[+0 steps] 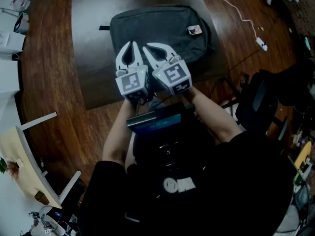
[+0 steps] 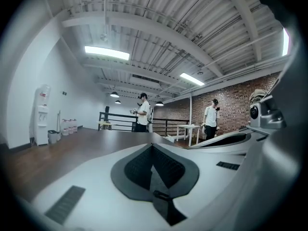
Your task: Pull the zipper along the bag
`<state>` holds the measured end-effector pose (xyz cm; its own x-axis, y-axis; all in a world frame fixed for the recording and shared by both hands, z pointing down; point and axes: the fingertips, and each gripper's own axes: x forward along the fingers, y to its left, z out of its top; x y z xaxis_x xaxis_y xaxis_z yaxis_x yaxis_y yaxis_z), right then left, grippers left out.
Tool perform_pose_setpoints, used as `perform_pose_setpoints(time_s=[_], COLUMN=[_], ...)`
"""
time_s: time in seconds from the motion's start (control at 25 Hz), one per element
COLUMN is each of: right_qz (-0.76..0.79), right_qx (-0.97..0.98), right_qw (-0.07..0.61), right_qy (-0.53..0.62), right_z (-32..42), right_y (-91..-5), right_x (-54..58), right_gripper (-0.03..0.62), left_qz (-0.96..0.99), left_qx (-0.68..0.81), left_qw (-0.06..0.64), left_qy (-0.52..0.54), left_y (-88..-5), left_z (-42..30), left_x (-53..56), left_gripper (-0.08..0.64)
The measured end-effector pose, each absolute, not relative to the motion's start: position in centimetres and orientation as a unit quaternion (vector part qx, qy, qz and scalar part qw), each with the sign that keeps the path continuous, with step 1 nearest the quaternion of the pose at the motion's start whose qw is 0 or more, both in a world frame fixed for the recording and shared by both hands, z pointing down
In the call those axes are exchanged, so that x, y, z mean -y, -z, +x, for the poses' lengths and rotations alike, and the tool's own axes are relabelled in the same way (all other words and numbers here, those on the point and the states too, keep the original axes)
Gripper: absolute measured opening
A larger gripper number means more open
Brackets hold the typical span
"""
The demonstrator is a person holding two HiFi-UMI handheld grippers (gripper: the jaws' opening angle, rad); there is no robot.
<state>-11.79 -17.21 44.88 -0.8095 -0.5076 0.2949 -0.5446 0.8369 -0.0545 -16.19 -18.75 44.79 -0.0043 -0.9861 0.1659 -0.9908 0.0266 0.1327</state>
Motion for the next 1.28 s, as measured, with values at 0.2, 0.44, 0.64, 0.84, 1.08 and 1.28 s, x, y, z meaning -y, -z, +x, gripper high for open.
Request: perform_pose_setpoints(time_s=[0.2,0.44,0.64,0.84,1.08,1.28], right_qz=[0.238,0.174,0.137,0.053,0.024,0.016], right_qx=[0.946,0.91,0.873,0.838,0.836,0.849], right_qw=[0.212,0.375,0.459,0.523,0.522,0.502], right_qy=[-0.056,0.018,0.087,0.147,0.167,0.163], right_z=[-13.2,-13.5,-13.7,-14.8,-14.9,-14.7], right_y=[-47.6,-53.0,-54.8,-55.4,-56.1,-54.8], right_x=[17.9,17.3,17.6,16.5,16.0,15.1], right_gripper=[0.081,0.127,0.13,0.1,0.056,0.042], left_qz=[0.698,0.699,0.702,0.7,0.7,0.7], left_qx=[0.706,0.703,0.7,0.701,0.701,0.7], left_qw=[0.114,0.127,0.132,0.134,0.135,0.139], left_qy=[-0.016,-0.022,-0.029,-0.034,-0.029,-0.026], left_y=[-46.5,-48.6,-49.5,-50.4,-50.4,-50.5], left_z=[-18.7,-20.0,-20.1,-20.5,-20.8,-20.9], left_x=[19.9,20.9,21.1,21.0,21.1,21.1], left_gripper=[0.002,0.002,0.002,0.002,0.002,0.002])
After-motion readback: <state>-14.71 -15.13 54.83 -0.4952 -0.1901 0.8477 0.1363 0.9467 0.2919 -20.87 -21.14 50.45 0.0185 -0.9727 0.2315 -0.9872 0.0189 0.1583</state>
